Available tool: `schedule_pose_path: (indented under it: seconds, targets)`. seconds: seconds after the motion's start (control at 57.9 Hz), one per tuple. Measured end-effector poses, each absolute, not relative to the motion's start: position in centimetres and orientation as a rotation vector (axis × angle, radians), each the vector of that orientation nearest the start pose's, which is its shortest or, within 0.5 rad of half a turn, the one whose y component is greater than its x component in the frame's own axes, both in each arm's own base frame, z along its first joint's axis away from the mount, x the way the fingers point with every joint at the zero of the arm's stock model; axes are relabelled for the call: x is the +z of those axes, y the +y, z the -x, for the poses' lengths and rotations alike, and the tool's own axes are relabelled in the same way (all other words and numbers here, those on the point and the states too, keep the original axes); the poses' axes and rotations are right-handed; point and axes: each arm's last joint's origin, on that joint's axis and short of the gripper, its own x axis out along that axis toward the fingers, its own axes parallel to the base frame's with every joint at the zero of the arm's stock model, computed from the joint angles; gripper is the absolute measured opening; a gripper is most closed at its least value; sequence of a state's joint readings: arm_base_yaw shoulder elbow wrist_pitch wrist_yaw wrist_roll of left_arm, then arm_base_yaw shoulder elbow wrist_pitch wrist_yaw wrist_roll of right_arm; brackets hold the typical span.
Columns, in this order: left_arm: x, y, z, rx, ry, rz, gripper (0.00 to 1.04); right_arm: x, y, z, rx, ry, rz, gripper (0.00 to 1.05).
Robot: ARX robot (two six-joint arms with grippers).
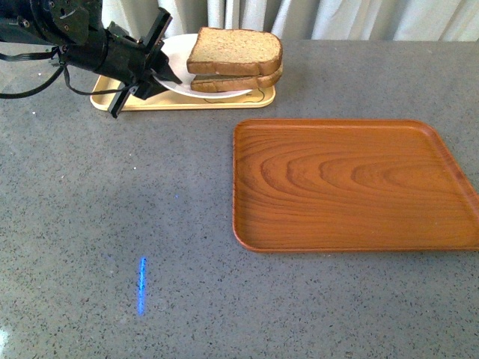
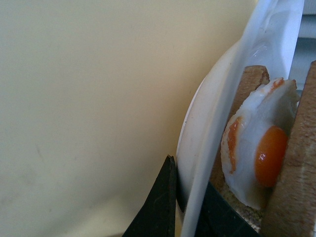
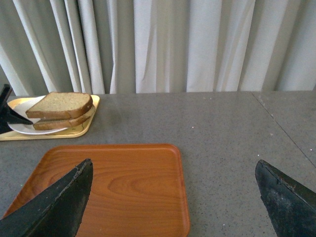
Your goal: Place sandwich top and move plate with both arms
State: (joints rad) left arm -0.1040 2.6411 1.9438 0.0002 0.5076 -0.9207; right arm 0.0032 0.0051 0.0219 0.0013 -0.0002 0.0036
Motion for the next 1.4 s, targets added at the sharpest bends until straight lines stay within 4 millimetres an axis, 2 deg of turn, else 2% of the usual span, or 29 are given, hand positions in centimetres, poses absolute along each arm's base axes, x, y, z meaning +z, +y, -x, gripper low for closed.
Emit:
schedule_pose_path:
  seconds: [0.121,0.225,0.294,0.38,0.57,0.691,0.795,0.847,0.882,1.003,1.054,1.089,1.141,1.193,1.227,1.314,1.4]
  targets:
    - [5.8,-6.7,-55.1,-0.219,0.908,0.994,0.03,17.1,0.0,-9.7,0.003,-0.018,-0.004,0.96]
    - [5.7,-6.1,-55.3,-0.21,0.911,0.976,0.24,17.1,0.0,-9.7,0.003,-0.018,-0.004,0.96]
    - [5.7,-5.7,-55.3,-0.209,0.908,0.968,0.33,17.1,0.0,-9.7,0.003,-0.018,-0.004,0.96]
    - [5.9,-4.5,-55.4,-0.216,0.898,0.954,0.53,17.1,0.0,-9.7,0.003,-0.018,-0.004,0.96]
    - [6.7,-2.7,-55.2,-0.203,0.855,0.928,0.78,17.1,0.0,-9.7,0.003,-0.018,-0.004,0.96]
    - [7.4,-0.1,-53.9,-0.169,0.791,0.932,0.98,17.1,0.0,-9.7,0.003,-0.018,-0.004,0.96]
    - [8.5,2.2,-52.1,-0.139,0.697,0.964,0.96,17.1,0.0,-9.7,0.003,-0.018,-0.004,0.96]
    - [10.0,2.7,-50.8,-0.153,0.611,0.977,0.96,17.1,0.0,-9.7,0.003,-0.018,-0.004,0.96]
    - [11.3,2.6,-49.7,-0.183,0.548,0.97,0.96,17.1,0.0,-9.7,0.003,-0.018,-0.004,0.96]
    - [13.5,2.0,-46.9,-0.236,0.428,0.92,0.96,17.1,0.0,-9.7,0.003,-0.018,-0.004,0.96]
    - [14.5,1.3,-45.1,-0.163,0.235,0.738,0.87,17.1,0.0,-9.7,0.003,-0.018,-0.004,0.96]
    - [15.0,0.7,-43.3,-0.106,0.118,0.606,0.81,17.1,0.0,-9.7,0.003,-0.018,-0.004,0.96]
    - [15.9,0.0,-38.1,-0.031,-0.029,0.349,0.67,17.1,0.0,-9.7,0.003,-0.018,-0.004,0.96]
    - [16.2,-0.2,-34.8,-0.03,-0.059,0.232,0.59,17.1,0.0,-9.7,0.003,-0.018,-0.004,0.96]
    - [16.3,-0.2,-31.6,-0.019,-0.063,0.148,0.51,17.1,0.0,-9.7,0.003,-0.018,-0.004,0.96]
    - [15.9,-0.1,-27.3,-0.006,-0.034,0.079,0.37,17.1,0.0,-9.7,0.003,-0.018,-0.004,0.96]
    - [15.4,-0.1,-24.9,-0.002,0.011,0.045,0.23,17.1,0.0,-9.7,0.003,-0.018,-0.004,0.96]
